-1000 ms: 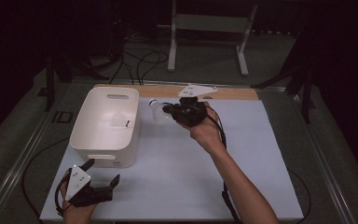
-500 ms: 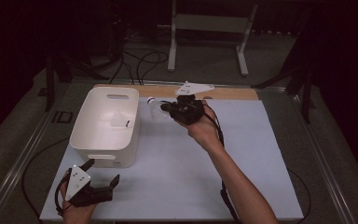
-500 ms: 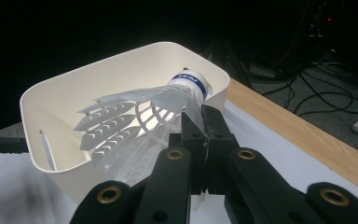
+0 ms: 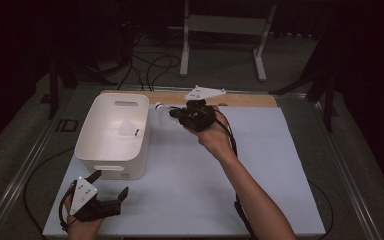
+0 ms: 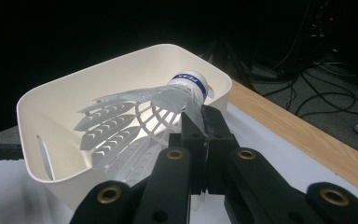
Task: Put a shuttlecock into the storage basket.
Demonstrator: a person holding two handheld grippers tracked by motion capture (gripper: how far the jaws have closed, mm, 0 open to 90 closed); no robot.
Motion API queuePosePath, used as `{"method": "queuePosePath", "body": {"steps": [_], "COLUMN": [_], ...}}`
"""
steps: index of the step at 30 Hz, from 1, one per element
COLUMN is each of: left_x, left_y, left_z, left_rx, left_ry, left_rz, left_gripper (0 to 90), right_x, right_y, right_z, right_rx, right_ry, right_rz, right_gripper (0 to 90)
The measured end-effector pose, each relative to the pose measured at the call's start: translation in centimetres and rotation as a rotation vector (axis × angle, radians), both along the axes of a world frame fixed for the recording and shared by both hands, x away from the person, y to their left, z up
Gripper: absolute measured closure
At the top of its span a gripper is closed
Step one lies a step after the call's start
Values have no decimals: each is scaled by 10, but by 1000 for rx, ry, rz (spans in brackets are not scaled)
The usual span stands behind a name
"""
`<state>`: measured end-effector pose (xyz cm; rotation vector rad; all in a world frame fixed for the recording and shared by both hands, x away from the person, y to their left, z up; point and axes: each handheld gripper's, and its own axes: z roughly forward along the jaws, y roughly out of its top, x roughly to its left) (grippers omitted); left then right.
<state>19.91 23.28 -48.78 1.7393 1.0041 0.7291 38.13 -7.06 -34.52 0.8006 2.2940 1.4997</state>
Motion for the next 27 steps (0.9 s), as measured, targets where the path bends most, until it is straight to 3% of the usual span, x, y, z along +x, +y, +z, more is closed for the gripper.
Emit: {"method": "queuePosePath", "body": {"steps": [27], "left_x": [0], "left_y": [1], "left_z": [0], "left_rx": [1], "left_ry": [-2], "left_rz": [3], "left_gripper": [0], "right_x": [9], "right_y": [13], "right_z": [-5], "right_rx": [20], "right_ry": [16], "right_rz": [2], "right_gripper": [895]}}
